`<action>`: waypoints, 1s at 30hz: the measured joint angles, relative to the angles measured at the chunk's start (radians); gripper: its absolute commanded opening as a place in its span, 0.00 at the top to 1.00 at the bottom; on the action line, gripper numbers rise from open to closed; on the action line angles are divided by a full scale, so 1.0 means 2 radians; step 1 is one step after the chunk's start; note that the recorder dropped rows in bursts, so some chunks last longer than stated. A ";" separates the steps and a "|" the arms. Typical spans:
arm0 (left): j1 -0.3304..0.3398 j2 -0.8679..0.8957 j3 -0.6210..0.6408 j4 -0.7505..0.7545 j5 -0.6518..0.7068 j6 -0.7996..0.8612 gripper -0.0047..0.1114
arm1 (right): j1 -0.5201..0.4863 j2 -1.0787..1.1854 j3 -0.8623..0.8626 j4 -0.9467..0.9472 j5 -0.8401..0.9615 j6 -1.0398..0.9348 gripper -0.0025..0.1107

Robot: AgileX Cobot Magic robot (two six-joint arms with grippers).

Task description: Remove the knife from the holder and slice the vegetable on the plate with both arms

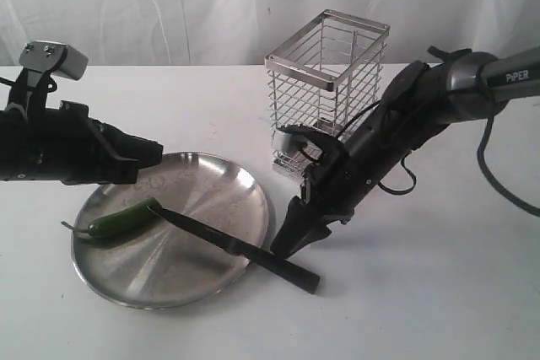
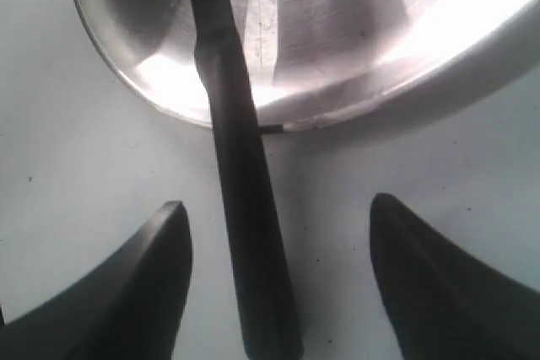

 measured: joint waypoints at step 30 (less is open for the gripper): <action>0.000 0.000 0.000 0.000 -0.003 0.000 0.78 | 0.000 0.047 -0.005 0.048 0.054 -0.043 0.49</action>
